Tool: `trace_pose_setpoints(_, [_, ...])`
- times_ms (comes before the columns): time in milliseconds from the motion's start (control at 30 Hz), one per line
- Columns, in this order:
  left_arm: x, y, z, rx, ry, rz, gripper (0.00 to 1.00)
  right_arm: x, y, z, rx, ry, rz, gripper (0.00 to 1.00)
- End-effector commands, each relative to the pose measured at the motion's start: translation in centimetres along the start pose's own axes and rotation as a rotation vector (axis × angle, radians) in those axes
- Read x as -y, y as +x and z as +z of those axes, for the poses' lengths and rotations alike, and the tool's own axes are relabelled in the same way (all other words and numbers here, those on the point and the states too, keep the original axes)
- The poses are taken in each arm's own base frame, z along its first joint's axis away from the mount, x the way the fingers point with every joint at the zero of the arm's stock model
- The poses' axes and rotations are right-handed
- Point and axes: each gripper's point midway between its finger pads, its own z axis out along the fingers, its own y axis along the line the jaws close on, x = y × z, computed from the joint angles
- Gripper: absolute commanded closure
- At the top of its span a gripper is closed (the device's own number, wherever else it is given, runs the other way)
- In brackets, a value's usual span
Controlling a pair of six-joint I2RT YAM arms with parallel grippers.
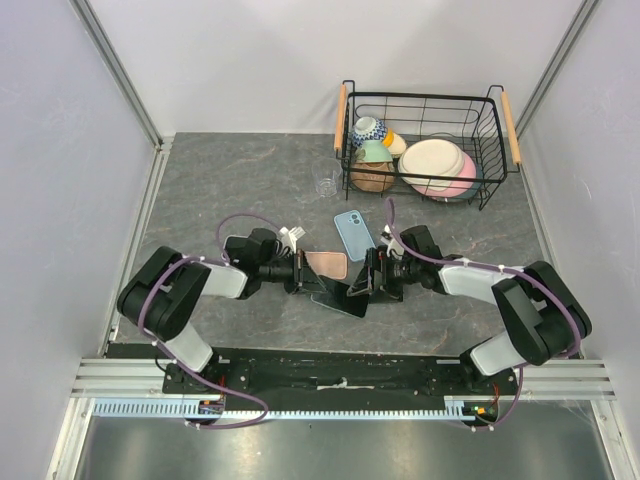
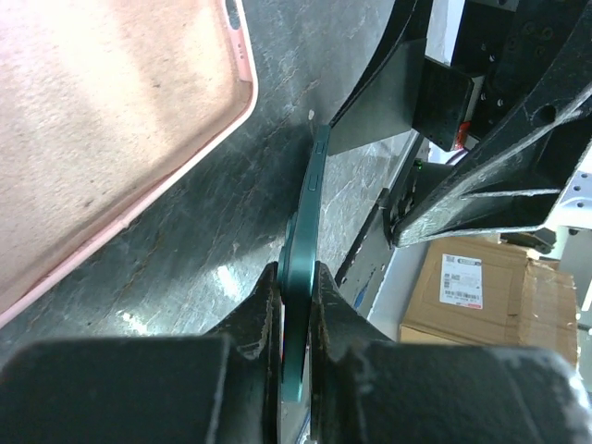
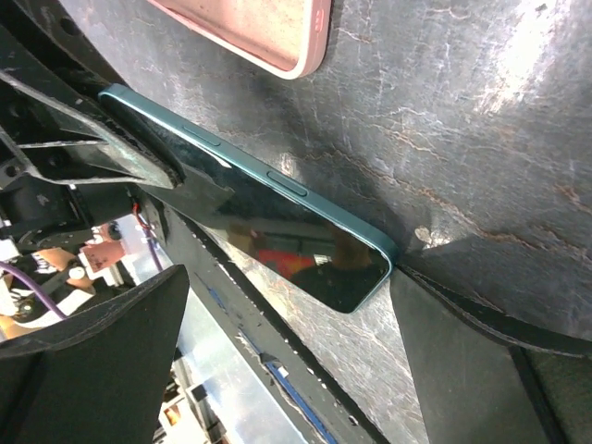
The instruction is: Put the phone into the phone case
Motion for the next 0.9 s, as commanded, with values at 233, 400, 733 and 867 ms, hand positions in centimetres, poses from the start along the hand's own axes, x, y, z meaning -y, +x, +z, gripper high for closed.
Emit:
trace_pose_setpoints(233, [2.6, -3.5, -1.7, 0.091, -0.113, 0.247, 0.98, 1.4, -1.4, -1.5, 0.084, 0.164, -0.095, 0.02])
trace_pose_setpoints(400, [3.7, -4.5, -3.3, 0.141, -0.135, 0.269, 0.98, 0.0, -2.2, -1.6, 0.084, 0.125, -0.138, 0.02])
trace_pose_setpoints(733, [5.9, -6.3, -9.5, 0.303, -0.029, 0.252, 0.98, -5.1, -4.5, -2.6, 0.133, -0.031, -0.243, 0.02])
trace_pose_setpoints(867, [8.4, -6.6, -11.5, 0.38, 0.08, 0.292, 0.98, -8.2, -4.9, -3.1, 0.148, -0.17, -0.283, 0.02])
